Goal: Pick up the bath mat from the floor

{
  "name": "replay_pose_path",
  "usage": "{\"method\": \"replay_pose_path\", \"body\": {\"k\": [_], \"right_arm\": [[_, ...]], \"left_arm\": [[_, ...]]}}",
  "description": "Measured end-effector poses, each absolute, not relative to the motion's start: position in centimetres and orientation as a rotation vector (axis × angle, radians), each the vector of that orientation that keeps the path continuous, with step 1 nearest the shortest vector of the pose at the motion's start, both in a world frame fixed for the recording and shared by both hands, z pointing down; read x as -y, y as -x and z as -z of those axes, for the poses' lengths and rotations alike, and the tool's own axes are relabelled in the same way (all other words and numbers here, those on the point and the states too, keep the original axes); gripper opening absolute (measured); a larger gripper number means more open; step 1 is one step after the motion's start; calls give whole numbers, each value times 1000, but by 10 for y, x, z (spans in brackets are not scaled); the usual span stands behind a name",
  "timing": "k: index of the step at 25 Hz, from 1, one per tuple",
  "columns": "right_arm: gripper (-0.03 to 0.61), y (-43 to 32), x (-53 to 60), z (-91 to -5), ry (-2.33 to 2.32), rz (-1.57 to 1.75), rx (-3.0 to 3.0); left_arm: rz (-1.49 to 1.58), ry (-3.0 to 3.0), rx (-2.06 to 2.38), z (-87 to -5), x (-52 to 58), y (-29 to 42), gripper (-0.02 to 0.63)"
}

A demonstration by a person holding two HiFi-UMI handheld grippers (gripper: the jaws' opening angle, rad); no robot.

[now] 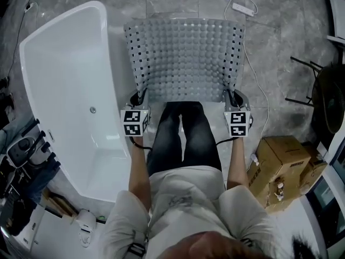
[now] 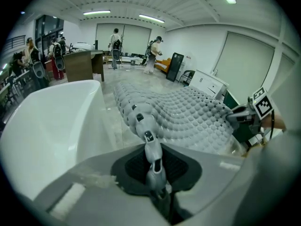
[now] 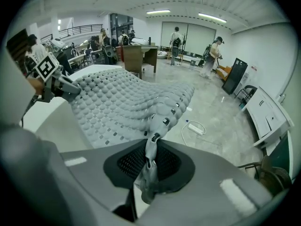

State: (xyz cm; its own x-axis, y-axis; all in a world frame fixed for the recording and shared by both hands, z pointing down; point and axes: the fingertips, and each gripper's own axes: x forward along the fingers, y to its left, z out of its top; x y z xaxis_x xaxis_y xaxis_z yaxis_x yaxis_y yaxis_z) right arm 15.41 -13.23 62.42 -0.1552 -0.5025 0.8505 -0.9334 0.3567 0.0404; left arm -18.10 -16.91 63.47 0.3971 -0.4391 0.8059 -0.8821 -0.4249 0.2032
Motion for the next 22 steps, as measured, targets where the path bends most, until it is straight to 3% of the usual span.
{"method": "replay_pose_path", "body": {"k": [22], "right_arm": [[43,-144,147,-455,-1367,-530,1870]], "left_arm": [[-782,-2151,1213,-468,193,194,48]]}}
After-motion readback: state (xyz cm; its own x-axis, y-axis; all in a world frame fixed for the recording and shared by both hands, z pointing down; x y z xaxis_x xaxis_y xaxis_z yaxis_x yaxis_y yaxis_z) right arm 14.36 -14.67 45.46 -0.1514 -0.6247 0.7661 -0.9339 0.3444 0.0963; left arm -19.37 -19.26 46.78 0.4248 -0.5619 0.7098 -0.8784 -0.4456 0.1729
